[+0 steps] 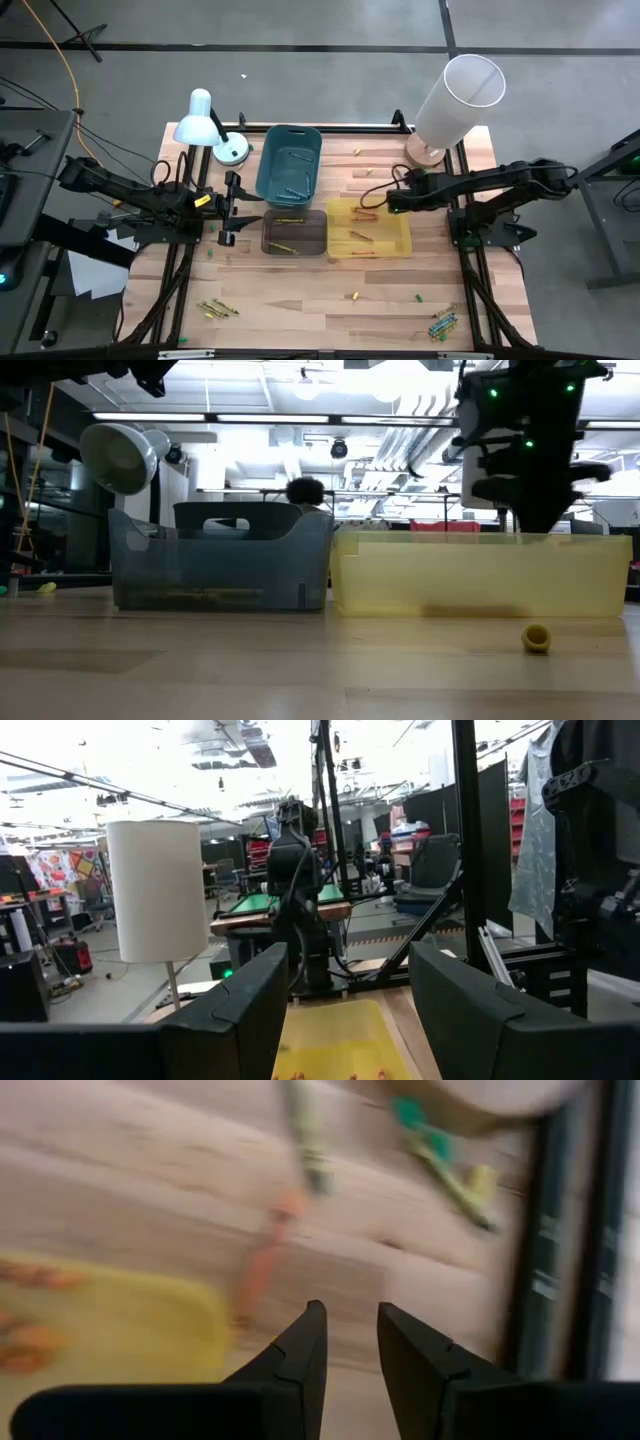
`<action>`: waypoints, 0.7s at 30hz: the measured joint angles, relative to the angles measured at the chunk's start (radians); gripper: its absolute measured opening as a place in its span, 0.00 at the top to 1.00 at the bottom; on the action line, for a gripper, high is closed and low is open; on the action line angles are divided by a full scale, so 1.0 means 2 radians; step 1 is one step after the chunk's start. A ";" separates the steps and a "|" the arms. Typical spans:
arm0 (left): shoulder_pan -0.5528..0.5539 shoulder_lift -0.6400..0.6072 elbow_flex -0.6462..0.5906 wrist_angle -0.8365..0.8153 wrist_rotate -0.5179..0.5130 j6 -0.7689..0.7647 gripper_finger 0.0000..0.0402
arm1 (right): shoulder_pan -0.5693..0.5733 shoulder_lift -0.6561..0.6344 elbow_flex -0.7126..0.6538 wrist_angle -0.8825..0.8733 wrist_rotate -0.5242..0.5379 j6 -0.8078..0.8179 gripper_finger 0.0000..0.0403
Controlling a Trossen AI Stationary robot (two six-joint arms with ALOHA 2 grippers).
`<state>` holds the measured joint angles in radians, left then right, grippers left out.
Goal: Sort crayons
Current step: Move the green crayon to the bottom left of the table
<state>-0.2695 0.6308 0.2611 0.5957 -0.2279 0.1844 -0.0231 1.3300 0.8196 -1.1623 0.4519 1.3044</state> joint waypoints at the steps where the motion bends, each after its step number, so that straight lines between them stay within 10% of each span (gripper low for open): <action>1: 0.000 0.000 0.000 0.000 0.000 0.000 0.51 | 0.000 0.000 0.000 -0.009 0.000 0.014 0.79; 21: 0.000 0.000 0.000 0.000 0.000 0.000 0.51 | 0.046 0.000 0.000 -0.002 -0.032 0.034 0.79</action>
<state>-0.2695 0.6308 0.2611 0.5961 -0.2279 0.1841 0.0685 1.3309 0.8196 -1.1657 0.3885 1.3723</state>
